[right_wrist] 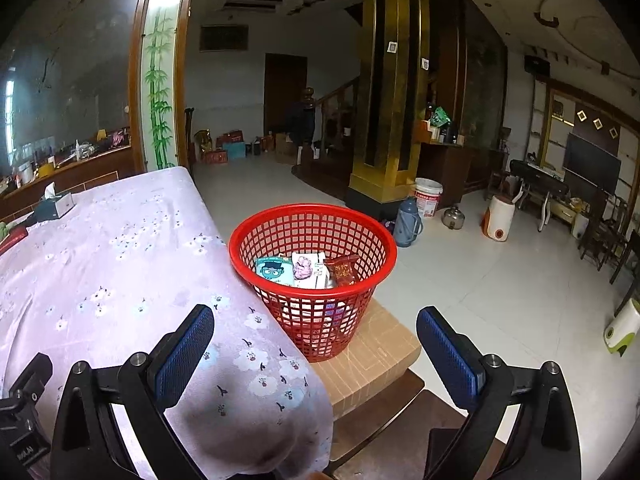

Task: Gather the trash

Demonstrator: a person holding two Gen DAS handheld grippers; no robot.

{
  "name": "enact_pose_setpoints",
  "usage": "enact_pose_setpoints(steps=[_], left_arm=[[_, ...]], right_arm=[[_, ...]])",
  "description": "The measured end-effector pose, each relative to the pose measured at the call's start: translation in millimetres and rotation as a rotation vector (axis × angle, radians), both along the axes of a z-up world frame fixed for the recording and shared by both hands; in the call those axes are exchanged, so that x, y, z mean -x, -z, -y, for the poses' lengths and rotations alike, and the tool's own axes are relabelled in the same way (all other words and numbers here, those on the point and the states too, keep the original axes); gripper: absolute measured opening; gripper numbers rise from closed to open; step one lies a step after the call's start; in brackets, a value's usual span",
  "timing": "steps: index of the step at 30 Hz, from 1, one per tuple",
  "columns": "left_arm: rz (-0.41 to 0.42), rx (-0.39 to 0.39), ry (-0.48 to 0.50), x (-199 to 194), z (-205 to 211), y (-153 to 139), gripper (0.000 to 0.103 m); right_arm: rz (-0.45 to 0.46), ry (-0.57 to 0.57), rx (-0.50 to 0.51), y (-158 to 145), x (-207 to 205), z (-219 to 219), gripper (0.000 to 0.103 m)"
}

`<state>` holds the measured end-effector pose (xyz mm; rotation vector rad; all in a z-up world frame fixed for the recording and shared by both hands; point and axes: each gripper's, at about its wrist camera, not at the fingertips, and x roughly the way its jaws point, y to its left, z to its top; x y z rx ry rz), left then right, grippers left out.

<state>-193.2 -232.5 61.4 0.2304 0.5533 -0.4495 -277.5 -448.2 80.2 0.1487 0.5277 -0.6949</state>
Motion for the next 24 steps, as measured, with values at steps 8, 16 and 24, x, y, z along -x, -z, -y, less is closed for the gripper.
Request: enact_pose_setpoints(steps=[8, 16, 24], left_arm=[[0.008, 0.007, -0.004, 2.8, -1.3, 2.0, 0.099], [0.020, -0.022, -0.024, 2.0, 0.3, 3.4, 0.099], [0.052, -0.052, -0.033, 5.6, 1.6, 3.7, 0.099]], right_arm=[[-0.012, 0.003, -0.016, 5.2, -1.8, 1.9, 0.102], [-0.020, -0.005, -0.028, 5.0, -4.0, 1.5, 0.102], [-0.019, -0.006, -0.020, 7.2, -4.3, 0.6, 0.102]])
